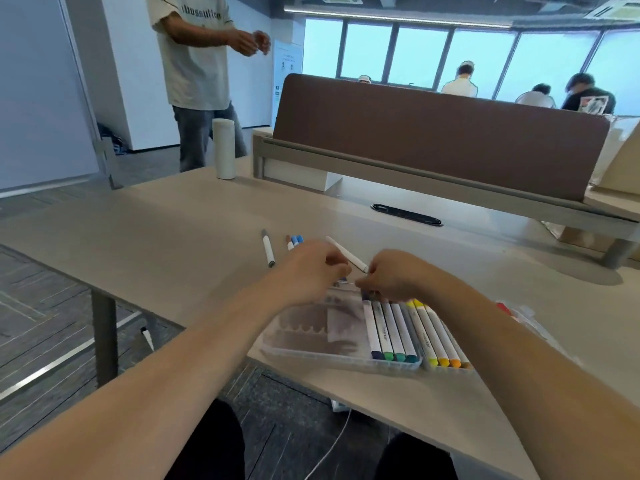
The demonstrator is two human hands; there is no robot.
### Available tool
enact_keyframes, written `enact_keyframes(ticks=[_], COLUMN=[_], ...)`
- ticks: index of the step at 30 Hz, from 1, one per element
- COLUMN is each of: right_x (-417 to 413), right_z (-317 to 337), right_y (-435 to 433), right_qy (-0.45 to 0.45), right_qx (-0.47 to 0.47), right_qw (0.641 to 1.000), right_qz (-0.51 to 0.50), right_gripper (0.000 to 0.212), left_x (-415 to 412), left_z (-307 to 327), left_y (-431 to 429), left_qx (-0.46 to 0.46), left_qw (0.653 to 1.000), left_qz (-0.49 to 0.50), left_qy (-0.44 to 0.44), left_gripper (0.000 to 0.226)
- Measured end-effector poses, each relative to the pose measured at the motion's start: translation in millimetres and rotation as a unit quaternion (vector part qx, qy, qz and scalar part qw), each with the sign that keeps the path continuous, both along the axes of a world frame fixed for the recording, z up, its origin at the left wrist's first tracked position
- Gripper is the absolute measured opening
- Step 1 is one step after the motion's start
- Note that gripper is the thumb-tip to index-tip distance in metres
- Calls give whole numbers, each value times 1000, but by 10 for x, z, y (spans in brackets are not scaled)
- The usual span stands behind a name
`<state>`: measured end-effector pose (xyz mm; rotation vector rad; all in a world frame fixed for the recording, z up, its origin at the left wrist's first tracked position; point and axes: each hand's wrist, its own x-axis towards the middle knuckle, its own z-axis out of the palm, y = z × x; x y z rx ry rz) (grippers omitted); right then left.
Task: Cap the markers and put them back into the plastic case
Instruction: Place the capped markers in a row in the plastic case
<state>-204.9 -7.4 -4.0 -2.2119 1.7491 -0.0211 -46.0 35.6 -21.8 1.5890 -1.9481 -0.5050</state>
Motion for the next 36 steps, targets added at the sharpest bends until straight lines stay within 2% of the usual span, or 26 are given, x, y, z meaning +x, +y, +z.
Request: enact_keyframes(ticks=[5, 8, 15, 21, 24, 27, 31, 36], right_x=[299, 460, 722, 753, 707, 620, 407, 126], right_z=[-155, -166, -140, -145, -102, 12, 130, 205], right_y=[-432, -615, -815, -841, -781, -595, -190, 256], right_qy=[17, 38, 98, 104, 90, 54, 5, -29], right_qx=[-69, -89, -33, -33, -52, -63, 4, 92], right_qw=[997, 995, 994, 994, 994, 996, 999, 995], right_qz=[-28, -37, -23, -17, -24, -27, -32, -33], right_gripper=[18, 14, 22, 23, 20, 27, 27, 24], left_x=[254, 376, 530, 521, 483, 388, 190, -22], left_z=[23, 39, 42, -37, -39, -4, 26, 70], left_y=[-225, -336, -497, -477, -401, -304, -125, 135], left_qx=[5, -12, -8, -5, -6, -8, 18, 47], left_qw=[994, 993, 990, 990, 991, 994, 997, 998], left_qz=[64, 94, 109, 105, 104, 100, 62, -2], left_qy=[86, 68, 91, 99, 79, 49, 37, -48], left_gripper=[25, 30, 27, 28, 26, 20, 18, 30])
